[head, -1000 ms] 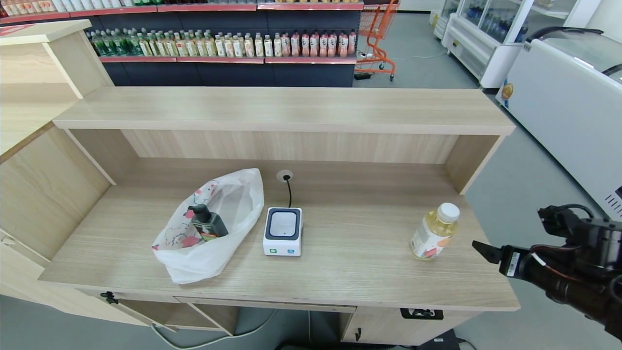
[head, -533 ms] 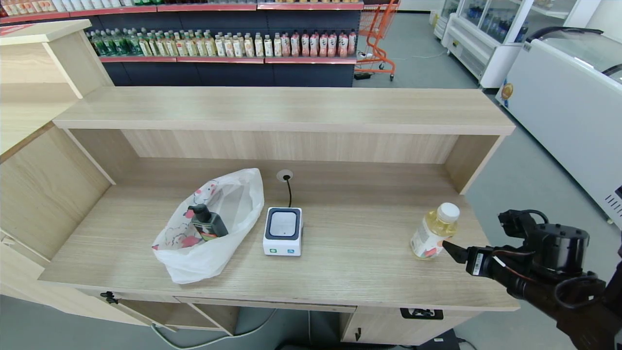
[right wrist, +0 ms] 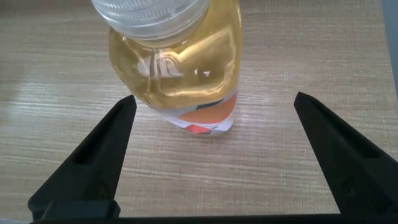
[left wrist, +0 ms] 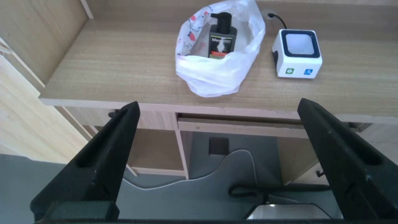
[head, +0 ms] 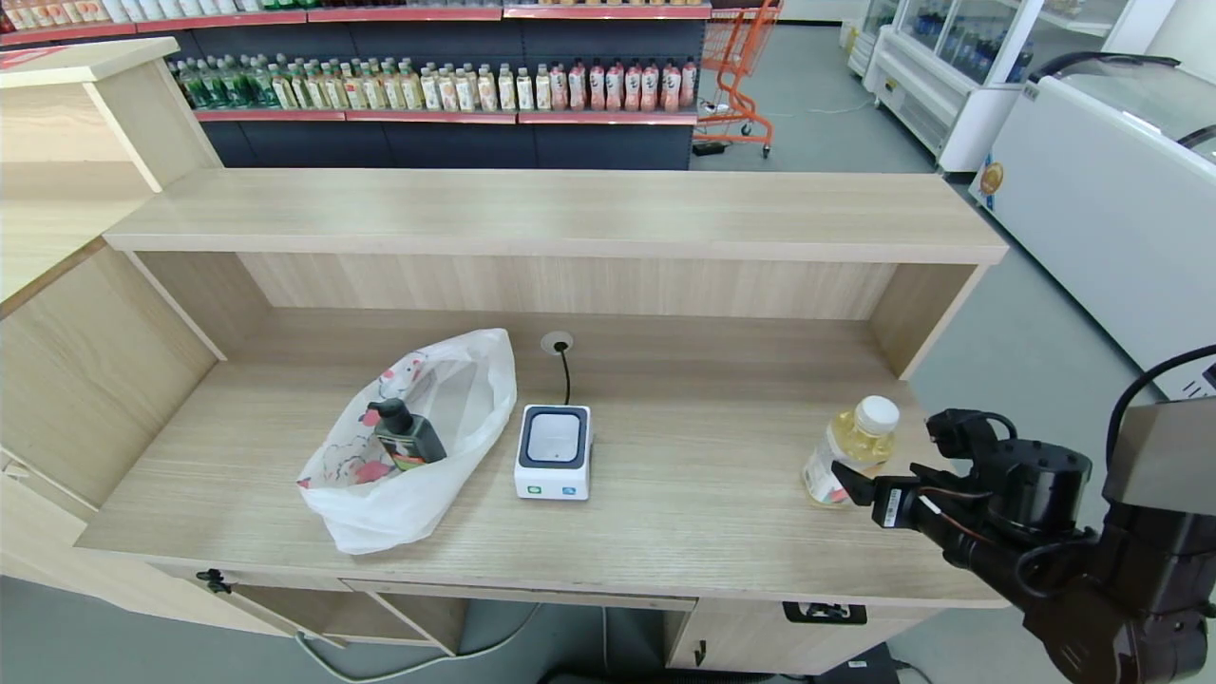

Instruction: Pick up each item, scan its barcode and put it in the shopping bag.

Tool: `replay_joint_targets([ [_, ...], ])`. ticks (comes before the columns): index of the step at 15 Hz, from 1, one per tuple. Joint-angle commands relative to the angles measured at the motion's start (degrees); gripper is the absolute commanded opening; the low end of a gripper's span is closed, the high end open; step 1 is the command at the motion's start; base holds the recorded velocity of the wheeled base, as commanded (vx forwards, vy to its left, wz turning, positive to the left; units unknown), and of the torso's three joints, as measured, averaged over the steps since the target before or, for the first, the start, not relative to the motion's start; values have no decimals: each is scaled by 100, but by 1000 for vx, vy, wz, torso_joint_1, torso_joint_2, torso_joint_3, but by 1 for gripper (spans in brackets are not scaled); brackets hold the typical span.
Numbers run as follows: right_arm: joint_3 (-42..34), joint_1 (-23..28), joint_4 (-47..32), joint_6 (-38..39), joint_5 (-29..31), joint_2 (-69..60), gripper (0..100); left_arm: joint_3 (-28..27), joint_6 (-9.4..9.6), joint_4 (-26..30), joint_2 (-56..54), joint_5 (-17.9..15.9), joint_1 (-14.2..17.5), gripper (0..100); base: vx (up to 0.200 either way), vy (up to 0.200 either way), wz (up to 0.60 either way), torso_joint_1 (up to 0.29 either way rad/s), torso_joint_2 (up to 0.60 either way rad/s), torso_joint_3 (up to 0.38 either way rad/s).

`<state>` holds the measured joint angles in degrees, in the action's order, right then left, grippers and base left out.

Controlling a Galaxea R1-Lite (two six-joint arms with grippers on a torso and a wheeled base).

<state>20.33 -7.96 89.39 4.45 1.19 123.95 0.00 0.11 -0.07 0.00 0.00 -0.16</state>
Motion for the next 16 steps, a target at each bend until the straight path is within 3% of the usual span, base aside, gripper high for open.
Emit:
replay_joint_targets([
  [1, 173, -48, 61, -146, -23, 314, 100, 0, -2, -1, 9, 0, -2, 100, 0, 0, 0, 0, 0, 0],
  [9, 1298, -180, 61, -313, -58, 815, 100, 0, 7, -1, 0, 0, -2, 100, 0, 0, 0, 0, 0, 0],
  [10, 1350, -197, 61, -392, -67, 859, 0, 0, -2, -1, 9, 0, -2, 100, 0, 0, 0, 0, 0, 0],
  [16, 1526, -390, 61, -542, -234, 999, 0, 0, 7, -1, 0, 0, 7, 100, 0, 0, 0, 0, 0, 0],
])
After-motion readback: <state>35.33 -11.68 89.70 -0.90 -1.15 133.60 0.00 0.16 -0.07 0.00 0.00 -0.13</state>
